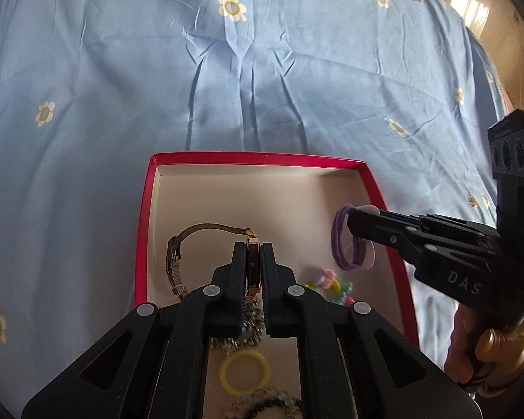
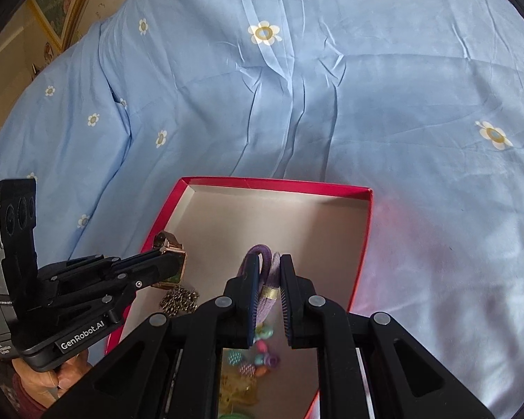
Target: Organize jewelry
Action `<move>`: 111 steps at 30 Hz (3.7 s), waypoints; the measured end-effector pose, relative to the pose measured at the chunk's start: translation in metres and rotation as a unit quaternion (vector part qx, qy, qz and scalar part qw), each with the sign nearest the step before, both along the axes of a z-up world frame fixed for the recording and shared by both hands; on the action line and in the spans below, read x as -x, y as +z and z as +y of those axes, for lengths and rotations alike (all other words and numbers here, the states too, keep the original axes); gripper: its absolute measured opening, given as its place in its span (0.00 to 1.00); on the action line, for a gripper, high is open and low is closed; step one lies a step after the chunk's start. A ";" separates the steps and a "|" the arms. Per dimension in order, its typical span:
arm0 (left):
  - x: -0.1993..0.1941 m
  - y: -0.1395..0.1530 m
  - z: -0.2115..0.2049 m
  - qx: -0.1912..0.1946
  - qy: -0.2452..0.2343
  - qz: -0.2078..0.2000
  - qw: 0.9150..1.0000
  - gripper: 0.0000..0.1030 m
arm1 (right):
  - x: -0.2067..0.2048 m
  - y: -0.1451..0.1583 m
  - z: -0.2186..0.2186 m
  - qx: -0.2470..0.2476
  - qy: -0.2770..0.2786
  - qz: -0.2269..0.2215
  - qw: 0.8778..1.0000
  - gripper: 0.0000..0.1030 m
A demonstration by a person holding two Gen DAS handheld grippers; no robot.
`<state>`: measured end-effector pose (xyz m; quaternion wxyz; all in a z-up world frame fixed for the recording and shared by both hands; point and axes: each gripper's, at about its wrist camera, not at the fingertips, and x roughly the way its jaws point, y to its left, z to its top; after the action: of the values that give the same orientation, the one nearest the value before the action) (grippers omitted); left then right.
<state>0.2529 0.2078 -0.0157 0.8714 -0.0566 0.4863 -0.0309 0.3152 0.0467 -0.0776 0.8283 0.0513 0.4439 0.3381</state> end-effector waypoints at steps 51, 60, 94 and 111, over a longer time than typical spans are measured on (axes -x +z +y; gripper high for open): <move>0.086 0.024 0.014 0.032 0.118 -0.032 0.992 0.85 | 0.048 0.023 -0.047 -0.057 -0.012 -0.015 0.998 0.66; 0.140 0.015 0.007 0.083 0.148 -0.037 0.985 0.91 | 0.105 0.017 -0.087 -0.102 -0.017 -0.020 0.994 0.73; 0.247 0.001 -0.012 -0.020 0.183 -0.039 0.982 0.96 | 0.209 -0.009 -0.105 -0.056 -0.022 -0.060 0.996 0.86; 0.264 0.056 -0.043 -0.175 0.159 -0.155 0.959 1.00 | 0.240 0.066 -0.098 0.032 -0.014 -0.243 0.969 1.00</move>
<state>-0.0107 0.1649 0.0399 0.9260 0.0259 0.3278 0.1857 0.0751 -0.0513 -0.0117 0.9171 -0.0526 0.2393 0.3144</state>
